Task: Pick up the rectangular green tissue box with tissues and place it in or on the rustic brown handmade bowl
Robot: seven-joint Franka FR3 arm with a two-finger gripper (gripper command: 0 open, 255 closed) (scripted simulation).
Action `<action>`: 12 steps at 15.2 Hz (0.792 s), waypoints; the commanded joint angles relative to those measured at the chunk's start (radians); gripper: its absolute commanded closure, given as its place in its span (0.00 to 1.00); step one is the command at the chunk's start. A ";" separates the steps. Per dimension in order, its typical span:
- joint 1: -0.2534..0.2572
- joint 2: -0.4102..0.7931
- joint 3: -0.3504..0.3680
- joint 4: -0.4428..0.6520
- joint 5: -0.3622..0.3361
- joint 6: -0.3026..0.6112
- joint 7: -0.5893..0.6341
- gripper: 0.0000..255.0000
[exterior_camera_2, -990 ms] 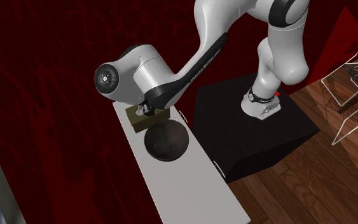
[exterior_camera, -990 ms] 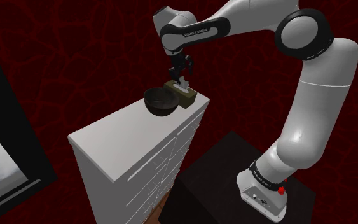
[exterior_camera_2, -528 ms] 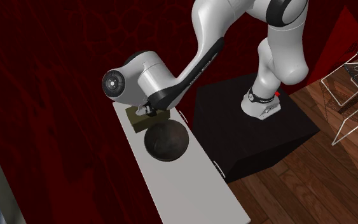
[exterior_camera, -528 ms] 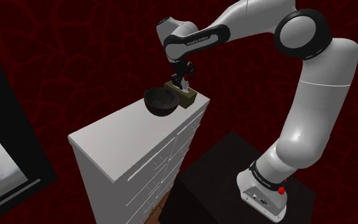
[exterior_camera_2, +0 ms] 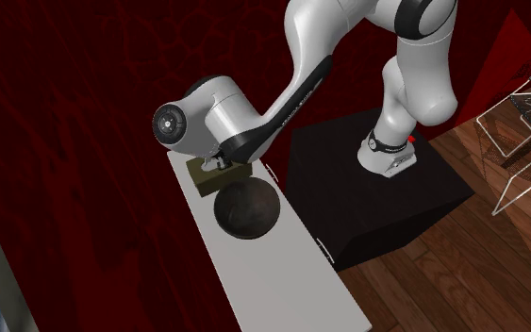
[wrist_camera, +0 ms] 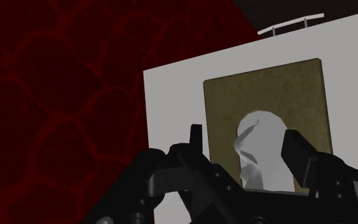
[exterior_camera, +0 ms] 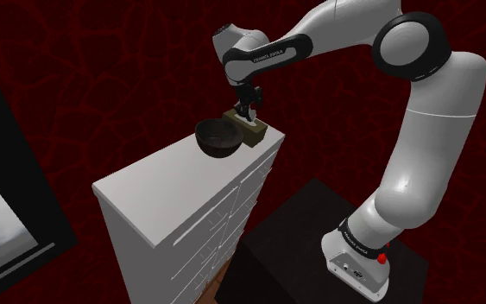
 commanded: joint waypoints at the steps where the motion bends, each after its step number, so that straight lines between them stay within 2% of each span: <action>1: 0.000 0.000 0.000 0.000 0.000 0.000 0.000 1.00; 9: 0.000 0.000 0.000 0.000 0.000 0.000 0.000 1.00; 12: 0.000 -0.017 0.002 0.015 0.005 -0.029 -0.014 1.00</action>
